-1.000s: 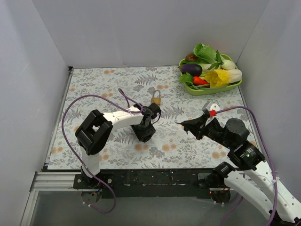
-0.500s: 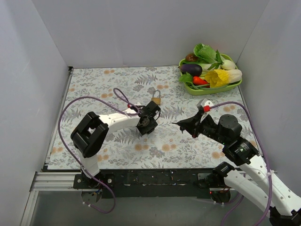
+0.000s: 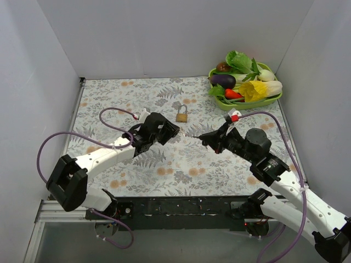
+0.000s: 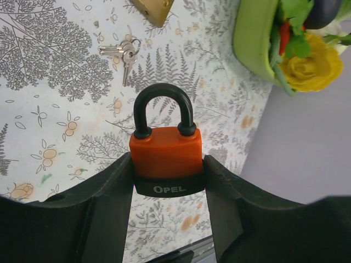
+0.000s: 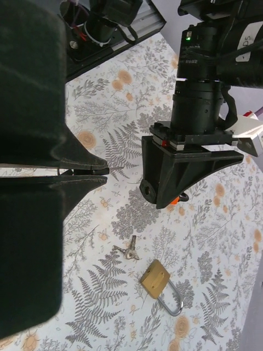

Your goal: Unlock with the key

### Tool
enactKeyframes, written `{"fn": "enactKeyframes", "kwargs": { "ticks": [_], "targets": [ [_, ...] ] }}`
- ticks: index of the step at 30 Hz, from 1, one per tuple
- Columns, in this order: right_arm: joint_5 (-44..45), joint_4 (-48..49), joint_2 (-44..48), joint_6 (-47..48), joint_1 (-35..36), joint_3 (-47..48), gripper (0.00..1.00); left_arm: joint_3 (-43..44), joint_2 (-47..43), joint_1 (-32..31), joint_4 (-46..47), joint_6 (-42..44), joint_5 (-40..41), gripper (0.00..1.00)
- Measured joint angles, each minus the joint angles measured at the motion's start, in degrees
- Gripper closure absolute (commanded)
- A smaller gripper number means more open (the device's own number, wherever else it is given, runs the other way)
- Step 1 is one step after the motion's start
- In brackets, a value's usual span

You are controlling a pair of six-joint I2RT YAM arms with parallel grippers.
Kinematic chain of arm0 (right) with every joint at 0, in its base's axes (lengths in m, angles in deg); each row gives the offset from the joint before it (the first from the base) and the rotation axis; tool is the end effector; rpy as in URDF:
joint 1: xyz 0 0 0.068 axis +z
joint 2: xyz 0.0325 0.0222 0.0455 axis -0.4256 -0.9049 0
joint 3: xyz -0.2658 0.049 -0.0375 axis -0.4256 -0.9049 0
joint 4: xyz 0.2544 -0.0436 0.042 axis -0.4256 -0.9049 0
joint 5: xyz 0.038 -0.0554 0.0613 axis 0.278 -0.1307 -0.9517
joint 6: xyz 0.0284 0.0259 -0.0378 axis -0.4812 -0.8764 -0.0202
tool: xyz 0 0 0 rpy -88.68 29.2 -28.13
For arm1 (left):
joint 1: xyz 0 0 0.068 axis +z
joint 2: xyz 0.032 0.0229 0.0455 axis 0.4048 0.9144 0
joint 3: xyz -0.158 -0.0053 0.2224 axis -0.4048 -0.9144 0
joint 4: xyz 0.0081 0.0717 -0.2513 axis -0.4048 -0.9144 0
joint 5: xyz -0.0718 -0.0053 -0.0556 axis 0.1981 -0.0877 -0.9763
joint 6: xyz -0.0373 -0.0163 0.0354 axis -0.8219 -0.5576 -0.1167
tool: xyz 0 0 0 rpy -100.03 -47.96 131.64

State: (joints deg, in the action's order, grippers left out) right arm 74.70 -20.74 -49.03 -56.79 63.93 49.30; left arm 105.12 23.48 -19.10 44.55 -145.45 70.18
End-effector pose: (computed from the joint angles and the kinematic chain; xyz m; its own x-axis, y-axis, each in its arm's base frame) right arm 0.1341 0.1167 0.3246 -0.2183 0.1256 -0.9678 -0.7383 0.6273 0.2479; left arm 0.2287 -0.2023 0.2445 -0.2950 -0.9388 0.1780 -0.6643 0.0676 -0.7444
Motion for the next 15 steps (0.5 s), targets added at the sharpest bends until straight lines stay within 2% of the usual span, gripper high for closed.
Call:
{"fn": "enactKeyframes", "kwargs": {
  "ticks": [5, 11, 15],
  "targets": [
    [4.98, 4.87, -2.43, -0.57, 4.59, 0.0, 0.99, -5.25, -5.44, 1.07, 6.86, 0.0, -0.87, 1.0],
    [14.73, 11.26, -8.59, 0.55, 13.75, 0.0, 0.99, -7.98, -6.36, 1.31, 13.22, -0.02, -2.32, 1.0],
    [20.35, 15.87, -11.93, 0.79, 17.0, -0.68, 0.99, -8.41, -6.58, 1.31, 15.5, -0.02, -2.89, 1.0]
  ]
}}
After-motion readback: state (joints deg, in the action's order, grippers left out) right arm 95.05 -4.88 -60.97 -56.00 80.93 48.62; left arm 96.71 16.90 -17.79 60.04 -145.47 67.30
